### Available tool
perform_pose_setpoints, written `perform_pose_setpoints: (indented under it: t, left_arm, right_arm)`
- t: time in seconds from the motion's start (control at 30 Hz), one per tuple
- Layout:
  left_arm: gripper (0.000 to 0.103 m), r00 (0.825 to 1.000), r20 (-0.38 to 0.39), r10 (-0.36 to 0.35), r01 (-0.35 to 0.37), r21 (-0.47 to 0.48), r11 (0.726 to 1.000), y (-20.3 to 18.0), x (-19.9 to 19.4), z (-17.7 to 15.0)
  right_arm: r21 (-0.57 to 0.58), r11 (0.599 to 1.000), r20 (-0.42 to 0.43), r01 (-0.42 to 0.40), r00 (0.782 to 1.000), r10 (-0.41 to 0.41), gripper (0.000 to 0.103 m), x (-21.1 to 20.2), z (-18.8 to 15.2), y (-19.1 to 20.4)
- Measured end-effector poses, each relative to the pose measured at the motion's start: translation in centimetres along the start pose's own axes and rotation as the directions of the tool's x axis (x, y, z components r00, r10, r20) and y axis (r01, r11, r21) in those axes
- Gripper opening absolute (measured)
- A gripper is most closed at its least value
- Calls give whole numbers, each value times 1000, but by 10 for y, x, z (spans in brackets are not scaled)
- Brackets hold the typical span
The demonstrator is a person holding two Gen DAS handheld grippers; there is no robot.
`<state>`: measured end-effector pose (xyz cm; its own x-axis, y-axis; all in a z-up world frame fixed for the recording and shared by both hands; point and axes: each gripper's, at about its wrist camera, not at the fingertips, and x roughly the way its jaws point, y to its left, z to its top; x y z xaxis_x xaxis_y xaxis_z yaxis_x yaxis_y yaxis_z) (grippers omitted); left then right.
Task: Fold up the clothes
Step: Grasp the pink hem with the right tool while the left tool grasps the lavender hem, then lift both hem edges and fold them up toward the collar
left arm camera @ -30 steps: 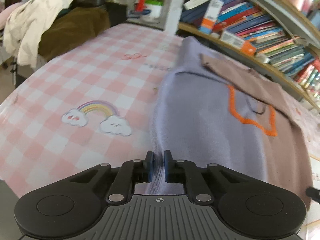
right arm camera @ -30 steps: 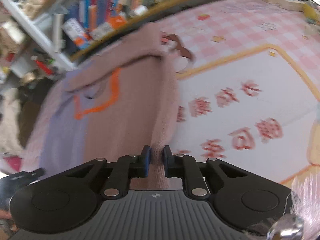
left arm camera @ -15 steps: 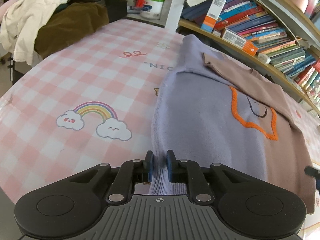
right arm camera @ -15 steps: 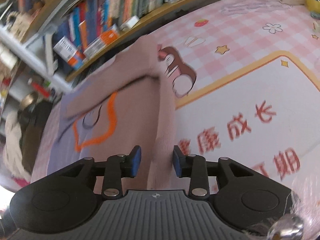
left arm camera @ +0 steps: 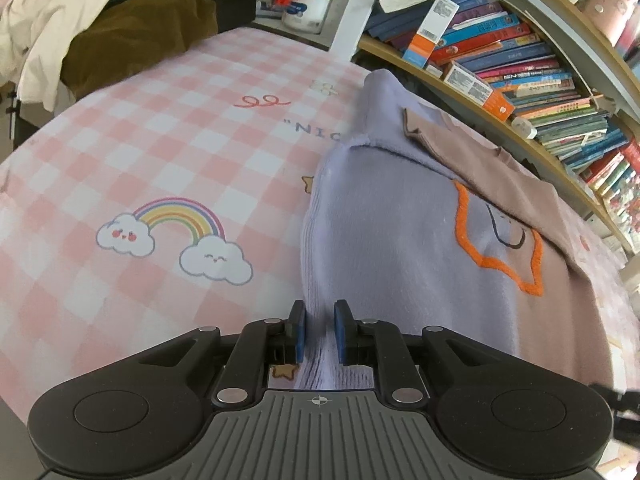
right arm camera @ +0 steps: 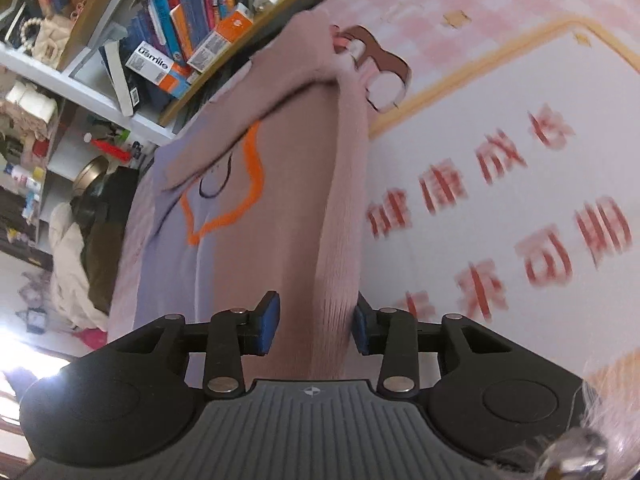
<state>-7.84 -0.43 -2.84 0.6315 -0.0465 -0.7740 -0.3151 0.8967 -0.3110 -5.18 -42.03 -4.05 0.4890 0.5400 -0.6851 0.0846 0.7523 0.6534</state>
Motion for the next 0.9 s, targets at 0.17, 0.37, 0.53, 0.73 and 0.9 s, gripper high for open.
perform_pose_setpoints:
  t: [0.17, 0.37, 0.53, 0.73, 0.9]
  left_arm:
    - [16, 1000, -13, -9, 9, -14, 1000, -1, -1, -2]
    - [8, 999, -19, -35, 34, -32, 999, 1, -5, -8]
    - [5, 996, -42, -74, 72, -41, 997, 7, -11, -16]
    - [5, 995, -26, -92, 90, -70, 993, 14, -30, -33]
    - [5, 994, -26, -107, 104, -103, 989, 24, -45, -49]
  right_arm:
    - [35, 999, -3, 15, 1000, -15, 8, -7, -9, -8]
    - [11, 1000, 1, 28, 1000, -28, 5, -15, -15, -10]
    - [20, 999, 9, 31, 999, -31, 5, -28, -21, -15]
    - [23, 1000, -13, 3, 1000, -3, 5, -46, -36, -20]
    - [42, 999, -46, -21, 999, 23, 5, -60, -53, -26]
